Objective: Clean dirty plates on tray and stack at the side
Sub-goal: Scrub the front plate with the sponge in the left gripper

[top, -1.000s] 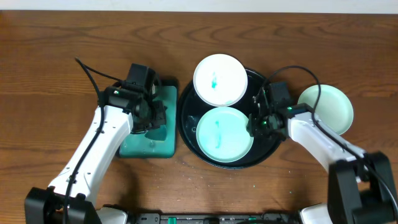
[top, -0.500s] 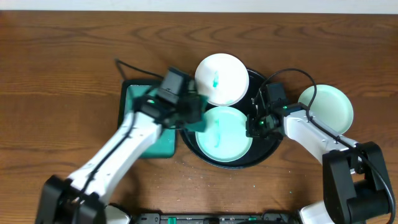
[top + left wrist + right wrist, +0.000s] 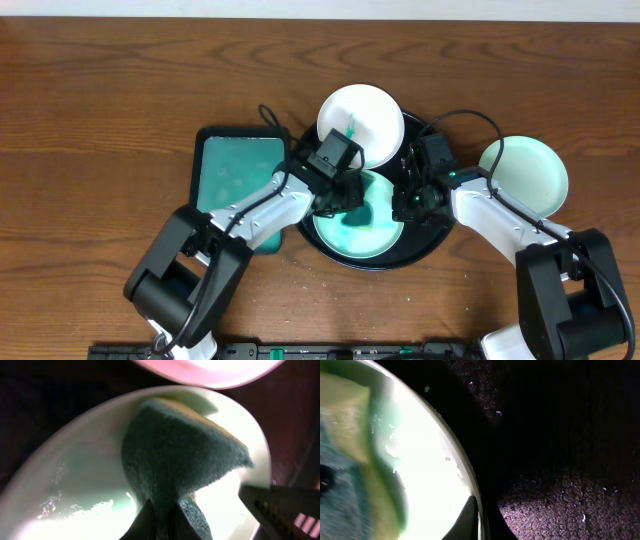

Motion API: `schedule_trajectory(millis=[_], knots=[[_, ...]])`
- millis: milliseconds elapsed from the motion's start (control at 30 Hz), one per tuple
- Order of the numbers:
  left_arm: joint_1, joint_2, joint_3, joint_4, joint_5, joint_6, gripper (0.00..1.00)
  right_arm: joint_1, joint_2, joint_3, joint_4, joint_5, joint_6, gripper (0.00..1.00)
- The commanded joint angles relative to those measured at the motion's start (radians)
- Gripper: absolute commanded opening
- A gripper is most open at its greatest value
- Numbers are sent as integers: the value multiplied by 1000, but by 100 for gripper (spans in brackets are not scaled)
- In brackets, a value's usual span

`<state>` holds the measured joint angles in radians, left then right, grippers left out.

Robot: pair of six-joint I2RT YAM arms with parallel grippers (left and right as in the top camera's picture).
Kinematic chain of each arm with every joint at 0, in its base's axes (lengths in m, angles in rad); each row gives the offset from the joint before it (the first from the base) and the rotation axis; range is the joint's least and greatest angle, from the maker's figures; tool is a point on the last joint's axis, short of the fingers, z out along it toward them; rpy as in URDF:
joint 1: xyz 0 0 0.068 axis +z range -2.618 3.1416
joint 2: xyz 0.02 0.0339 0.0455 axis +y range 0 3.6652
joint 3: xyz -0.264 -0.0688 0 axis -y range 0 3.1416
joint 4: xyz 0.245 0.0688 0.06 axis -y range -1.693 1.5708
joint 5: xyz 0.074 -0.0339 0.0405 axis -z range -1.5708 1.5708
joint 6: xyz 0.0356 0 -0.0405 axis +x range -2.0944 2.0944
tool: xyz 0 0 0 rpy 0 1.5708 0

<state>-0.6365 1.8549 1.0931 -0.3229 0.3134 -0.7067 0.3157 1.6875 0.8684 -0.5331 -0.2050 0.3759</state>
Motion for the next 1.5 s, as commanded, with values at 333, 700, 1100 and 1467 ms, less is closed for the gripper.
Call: schedule_trajectory(millis=[333, 700, 1100, 1467], knots=[[134, 37, 21, -242, -152, 55, 7, 42, 32, -13, 2, 17, 20, 1], [-73, 91, 21, -42, 72, 103, 7, 42, 32, -13, -5, 17, 20, 1], [-94, 90, 21, -214, 162, 76, 7, 42, 32, -13, -6, 17, 20, 1], [3, 1, 23, -350, -297, 23, 7, 42, 32, -13, -5, 17, 20, 1]])
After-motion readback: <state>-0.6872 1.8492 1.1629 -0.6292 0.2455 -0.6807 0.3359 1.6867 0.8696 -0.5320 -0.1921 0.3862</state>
